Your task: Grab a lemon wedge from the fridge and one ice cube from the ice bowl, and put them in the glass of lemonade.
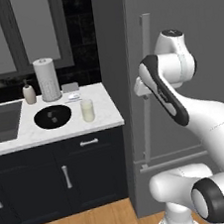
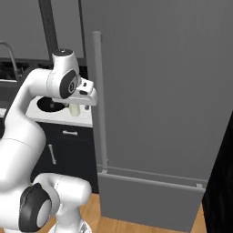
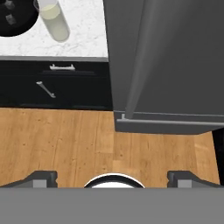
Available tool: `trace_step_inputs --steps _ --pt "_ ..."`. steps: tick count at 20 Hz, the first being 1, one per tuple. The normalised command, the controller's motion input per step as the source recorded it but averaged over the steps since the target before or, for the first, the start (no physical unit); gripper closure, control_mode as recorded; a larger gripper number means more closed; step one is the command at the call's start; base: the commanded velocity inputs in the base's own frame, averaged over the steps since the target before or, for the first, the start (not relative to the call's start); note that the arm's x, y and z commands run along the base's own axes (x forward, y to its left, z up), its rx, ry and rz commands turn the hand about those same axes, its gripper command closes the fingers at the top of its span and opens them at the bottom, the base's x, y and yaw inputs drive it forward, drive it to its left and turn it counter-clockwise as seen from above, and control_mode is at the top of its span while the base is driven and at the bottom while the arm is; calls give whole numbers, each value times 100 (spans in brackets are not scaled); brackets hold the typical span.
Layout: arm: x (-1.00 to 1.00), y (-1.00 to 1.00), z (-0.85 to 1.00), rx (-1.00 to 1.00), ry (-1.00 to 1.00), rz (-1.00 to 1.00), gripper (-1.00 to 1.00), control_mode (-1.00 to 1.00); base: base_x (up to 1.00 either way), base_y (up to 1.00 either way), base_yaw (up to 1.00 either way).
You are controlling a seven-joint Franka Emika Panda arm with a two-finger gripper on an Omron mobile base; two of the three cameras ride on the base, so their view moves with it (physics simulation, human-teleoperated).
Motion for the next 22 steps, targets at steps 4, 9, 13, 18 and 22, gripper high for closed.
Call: trace_step_inputs --steps 4,9,13,18,22 --pt "0 0 0 0 0 0 -100 100 -5 24 0" --pt "0 0 0 0 0 0 -100 100 -4 40 -2" --pt "0 0 0 0 0 0 -100 100 -14 24 -2" --pt "-2 0 0 0 0 0 -100 -100 -1 1 -1" --pt "-20 0 0 2 -12 0 -100 -100 0 0 0"
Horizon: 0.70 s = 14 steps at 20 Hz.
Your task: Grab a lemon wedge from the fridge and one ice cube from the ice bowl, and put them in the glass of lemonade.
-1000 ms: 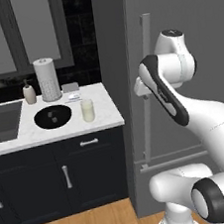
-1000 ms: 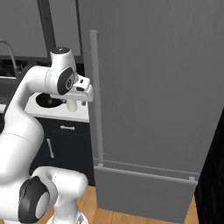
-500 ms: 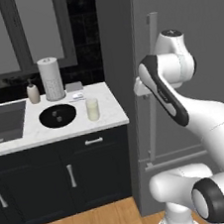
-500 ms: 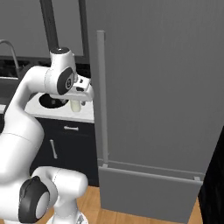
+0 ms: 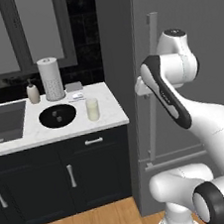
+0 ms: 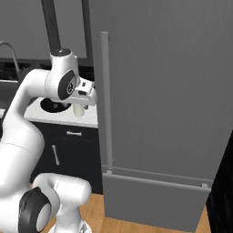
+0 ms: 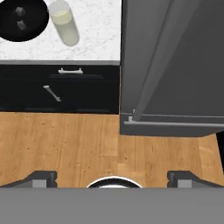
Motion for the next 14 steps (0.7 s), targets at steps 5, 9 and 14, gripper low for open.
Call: trace_step_inputs --steps 5,9,14 --pt "-3 -2 0 14 -31 0 -100 -100 0 0 0" --pt "0 -13 0 13 -27 0 -100 -100 0 0 0" --pt "0 -40 16 10 -3 -2 -100 -100 0 0 0"
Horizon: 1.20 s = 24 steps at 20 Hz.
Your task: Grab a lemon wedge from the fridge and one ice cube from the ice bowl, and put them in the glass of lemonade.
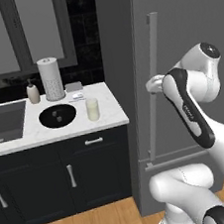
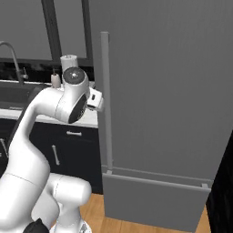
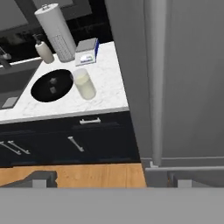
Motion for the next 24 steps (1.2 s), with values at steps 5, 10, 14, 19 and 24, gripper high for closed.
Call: trace_step_inputs --steps 5,10,14,19,24 --pt "10 -32 19 10 0 0 -100 -100 0 0 0" --pt "36 -25 8 8 -1 0 -100 -100 0 0 0" --pt "41 -7 0 4 -11 0 -100 -100 0 0 0" --pt "58 -1 0 0 -13 0 -100 -100 0 0 0" --pt "50 -1 0 0 -8 0 -100 -100 0 0 0"
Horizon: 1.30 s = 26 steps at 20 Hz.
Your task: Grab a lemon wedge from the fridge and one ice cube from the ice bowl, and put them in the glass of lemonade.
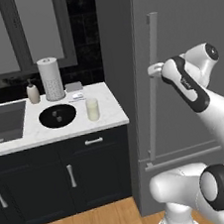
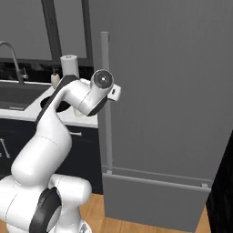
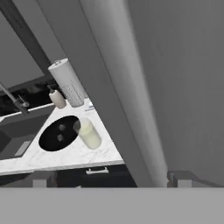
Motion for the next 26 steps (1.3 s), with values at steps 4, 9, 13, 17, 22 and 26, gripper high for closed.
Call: trace_step_inputs --steps 4,9,13,17,22,26 --pt "38 -6 0 0 0 -2 -100 -100 0 0 0" --pt "38 -13 0 0 0 -2 -100 -100 0 0 0" --pt "46 -4 -2 0 0 -3 -100 -100 0 0 0" --pt "45 0 -10 0 0 -6 -100 -100 0 0 0" --pt "36 0 -7 0 0 -5 -100 -100 0 0 0" --pt "31 0 -6 1 0 -2 -100 -100 0 0 0"
